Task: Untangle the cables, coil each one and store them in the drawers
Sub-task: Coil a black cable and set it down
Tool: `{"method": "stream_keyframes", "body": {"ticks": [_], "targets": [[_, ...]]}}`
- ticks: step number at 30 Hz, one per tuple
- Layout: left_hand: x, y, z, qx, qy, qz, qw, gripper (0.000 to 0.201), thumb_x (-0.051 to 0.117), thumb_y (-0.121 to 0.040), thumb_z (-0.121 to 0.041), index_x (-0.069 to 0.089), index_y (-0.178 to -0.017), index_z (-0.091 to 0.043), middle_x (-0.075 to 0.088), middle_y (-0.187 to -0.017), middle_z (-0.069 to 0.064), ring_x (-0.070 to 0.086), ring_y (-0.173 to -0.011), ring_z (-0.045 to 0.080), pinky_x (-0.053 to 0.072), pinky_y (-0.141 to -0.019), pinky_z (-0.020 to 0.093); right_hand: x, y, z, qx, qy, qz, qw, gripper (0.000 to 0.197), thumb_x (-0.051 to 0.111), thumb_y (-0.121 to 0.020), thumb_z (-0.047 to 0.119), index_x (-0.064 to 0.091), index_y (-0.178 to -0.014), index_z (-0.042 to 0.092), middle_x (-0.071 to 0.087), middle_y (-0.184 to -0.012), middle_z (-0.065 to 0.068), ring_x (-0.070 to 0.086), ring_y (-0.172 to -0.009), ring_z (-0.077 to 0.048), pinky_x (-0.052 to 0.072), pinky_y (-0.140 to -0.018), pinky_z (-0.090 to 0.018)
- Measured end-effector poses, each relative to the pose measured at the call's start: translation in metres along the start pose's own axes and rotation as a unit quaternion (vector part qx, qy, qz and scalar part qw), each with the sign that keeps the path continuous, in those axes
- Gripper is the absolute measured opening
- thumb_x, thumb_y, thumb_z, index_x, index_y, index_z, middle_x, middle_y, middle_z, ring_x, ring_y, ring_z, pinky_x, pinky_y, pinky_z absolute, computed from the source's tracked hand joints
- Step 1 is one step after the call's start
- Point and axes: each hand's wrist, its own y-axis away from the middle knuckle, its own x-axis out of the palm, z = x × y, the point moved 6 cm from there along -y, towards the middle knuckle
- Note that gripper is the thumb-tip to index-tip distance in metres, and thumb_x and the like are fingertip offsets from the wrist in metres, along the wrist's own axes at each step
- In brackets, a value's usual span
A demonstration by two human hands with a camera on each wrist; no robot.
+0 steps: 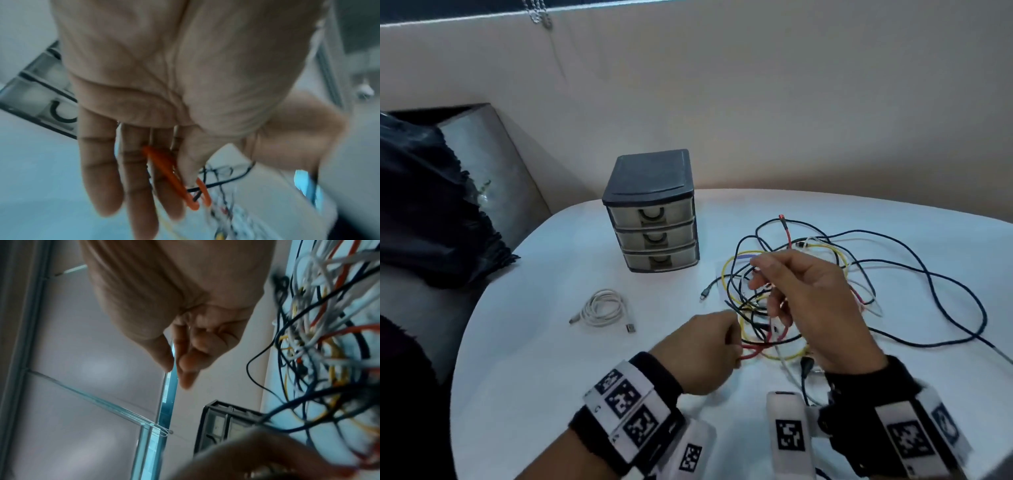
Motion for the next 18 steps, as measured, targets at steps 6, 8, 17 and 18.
{"method": "stream_keyframes", "body": {"ticks": [6,8,17,18], "targets": [[-0.087,0.021,-0.020,0.046,0.065,-0.167,0.983,0.012,0.057,-0.096,-0.023,0.056,-0.085,-0.021,0.066,-0.087,-0.004,0.056,-0.074,0.010,0.044,-0.066,0.028,0.012,0.020,0.003,-0.082,0.315,0.118,0.938,0.026,0.075,-0.083,0.038,0.066,-0.108,0.039,0.069,-0.095,0.017,0.059,-0.061,-0.006,0.050,-0.069,-0.026],[-0.110,0.031,-0.031,0.060,0.088,-0.212,0.972,0.012,0.058,-0.097,-0.023,0.057,-0.085,-0.020,0.067,-0.085,-0.004,0.059,-0.076,0.013,0.045,-0.065,0.025,0.009,0.019,0.007,-0.112,0.420,0.113,0.893,0.028,0.068,-0.088,0.040,0.062,-0.116,0.036,0.067,-0.106,0.018,0.061,-0.077,-0.008,0.045,-0.076,-0.027],[-0.147,0.070,-0.019,-0.009,0.190,-0.294,0.937,0.012,0.053,-0.099,-0.019,0.055,-0.090,-0.013,0.072,-0.086,0.007,0.071,-0.076,0.022,0.056,-0.055,0.027,-0.040,0.017,0.008,0.010,0.578,0.099,0.810,0.028,0.063,-0.086,0.056,0.067,-0.098,0.031,0.066,-0.104,0.010,0.062,-0.096,-0.013,0.048,-0.080,-0.029],[-0.144,0.073,-0.012,-0.026,0.208,-0.297,0.931,0.011,0.051,-0.100,-0.018,0.054,-0.091,-0.012,0.072,-0.087,0.008,0.072,-0.076,0.024,0.057,-0.057,0.030,-0.040,0.024,0.005,0.020,0.583,0.113,0.805,0.028,0.065,-0.083,0.057,0.066,-0.085,0.029,0.064,-0.090,0.011,0.061,-0.086,-0.012,0.048,-0.073,-0.028]]}}
